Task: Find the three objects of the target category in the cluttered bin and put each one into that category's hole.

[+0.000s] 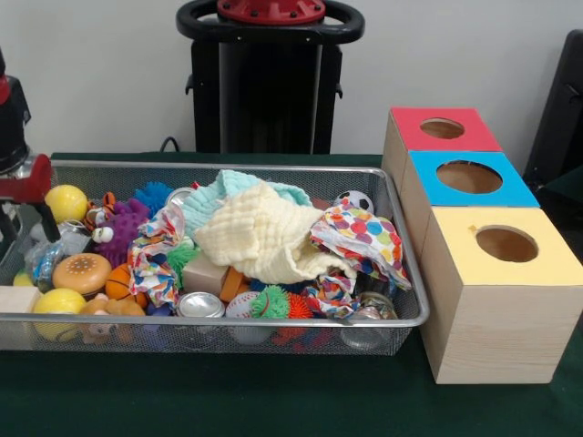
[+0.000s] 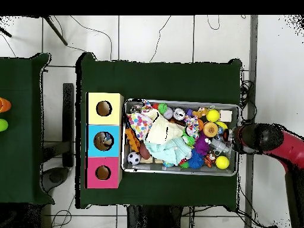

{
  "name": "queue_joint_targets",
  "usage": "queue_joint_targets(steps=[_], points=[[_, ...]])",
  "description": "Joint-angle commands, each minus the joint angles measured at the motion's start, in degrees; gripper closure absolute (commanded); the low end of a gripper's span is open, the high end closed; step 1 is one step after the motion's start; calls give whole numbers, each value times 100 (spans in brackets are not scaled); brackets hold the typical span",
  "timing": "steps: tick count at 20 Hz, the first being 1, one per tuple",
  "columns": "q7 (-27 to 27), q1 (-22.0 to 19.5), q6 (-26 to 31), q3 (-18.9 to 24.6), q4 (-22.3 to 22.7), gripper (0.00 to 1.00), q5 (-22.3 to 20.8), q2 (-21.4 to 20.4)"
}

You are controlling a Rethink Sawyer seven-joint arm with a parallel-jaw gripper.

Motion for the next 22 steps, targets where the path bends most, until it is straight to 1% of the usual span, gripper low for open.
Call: queue_joint_targets(steps=[1, 4, 9, 19, 20, 22], points=[[-724, 130, 157, 233, -433, 0, -81, 898], [-786, 88, 196, 258, -486, 0, -40, 985], [-785, 68, 231, 263, -468, 0, 26, 1016], [-1018, -64, 26, 340, -523, 0, -28, 1214], [-1000, -73, -55, 332, -486, 100, -55, 1201], [-991, -64, -122, 313, -452, 100, -102, 1187]])
